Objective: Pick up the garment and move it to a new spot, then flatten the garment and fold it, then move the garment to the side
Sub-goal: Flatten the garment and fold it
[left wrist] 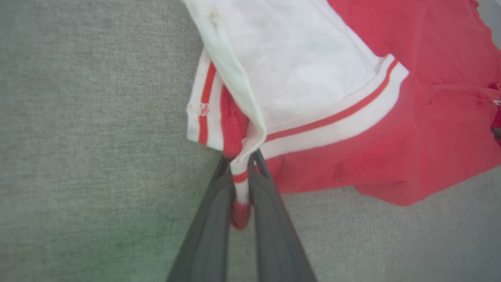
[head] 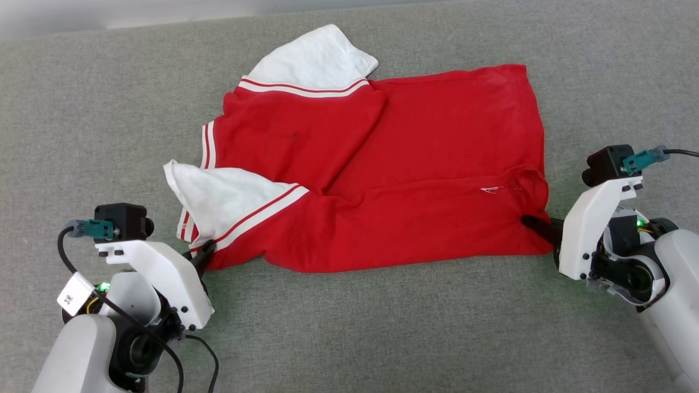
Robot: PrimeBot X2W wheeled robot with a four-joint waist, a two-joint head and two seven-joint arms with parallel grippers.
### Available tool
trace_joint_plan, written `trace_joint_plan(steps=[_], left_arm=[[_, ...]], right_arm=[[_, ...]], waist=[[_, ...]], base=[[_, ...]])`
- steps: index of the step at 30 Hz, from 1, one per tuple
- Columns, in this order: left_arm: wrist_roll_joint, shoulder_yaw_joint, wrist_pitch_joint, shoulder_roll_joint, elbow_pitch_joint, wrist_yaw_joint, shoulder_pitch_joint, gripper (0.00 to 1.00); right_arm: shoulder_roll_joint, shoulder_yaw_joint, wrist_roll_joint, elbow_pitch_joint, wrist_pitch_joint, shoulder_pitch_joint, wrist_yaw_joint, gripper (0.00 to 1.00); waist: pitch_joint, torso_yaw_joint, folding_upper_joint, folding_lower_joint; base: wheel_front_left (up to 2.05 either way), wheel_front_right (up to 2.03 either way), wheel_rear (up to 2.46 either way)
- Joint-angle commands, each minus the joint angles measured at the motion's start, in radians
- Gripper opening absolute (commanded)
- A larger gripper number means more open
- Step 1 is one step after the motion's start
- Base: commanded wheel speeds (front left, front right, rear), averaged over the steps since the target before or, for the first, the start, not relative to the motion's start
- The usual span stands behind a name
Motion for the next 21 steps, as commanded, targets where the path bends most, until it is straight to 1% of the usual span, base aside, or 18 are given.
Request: trace_joint_plan(steps=[1, 7, 12, 17, 21], left_arm=[[0.000, 0.002, -0.011, -0.003, 0.000, -0.002, -0.006, 0.00], [0.008, 0.010, -0.057, -0.002, 0.011, -0.009, 0.014, 0.00], [0.004, 0.025, -0.077, 0.013, -0.011, -0.001, 0.075, 0.00], [-0.006, 0.044, -0.078, 0.024, -0.046, 0.015, 0.166, 0.00], [-0.021, 0.063, -0.067, 0.034, -0.075, 0.031, 0.250, 0.00]], right_arm=[[0.017, 0.035, 0.002, 0.032, 0.016, 0.033, -0.001, 0.00], [-0.006, 0.038, 0.018, 0.016, -0.023, 0.017, -0.001, 0.00], [-0.042, 0.053, 0.021, -0.048, -0.057, 0.047, 0.000, 0.00], [-0.075, 0.055, 0.019, -0.103, -0.062, 0.117, 0.000, 0.00], [-0.095, 0.037, 0.015, -0.155, -0.053, 0.191, 0.000, 0.00]], waist=[[-0.002, 0.000, 0.0000, -0.0001], [-0.029, 0.001, 0.0000, -0.0001], [-0.089, 0.003, 0.0000, -0.0001], [-0.160, 0.009, 0.0000, -0.0001], [-0.213, 0.014, 0.0000, -0.0001]], base=[[0.00, 0.00, 0.00], [0.00, 0.00, 0.00], [0.00, 0.00, 0.00], [0.00, 0.00, 0.00], [0.00, 0.00, 0.00]])
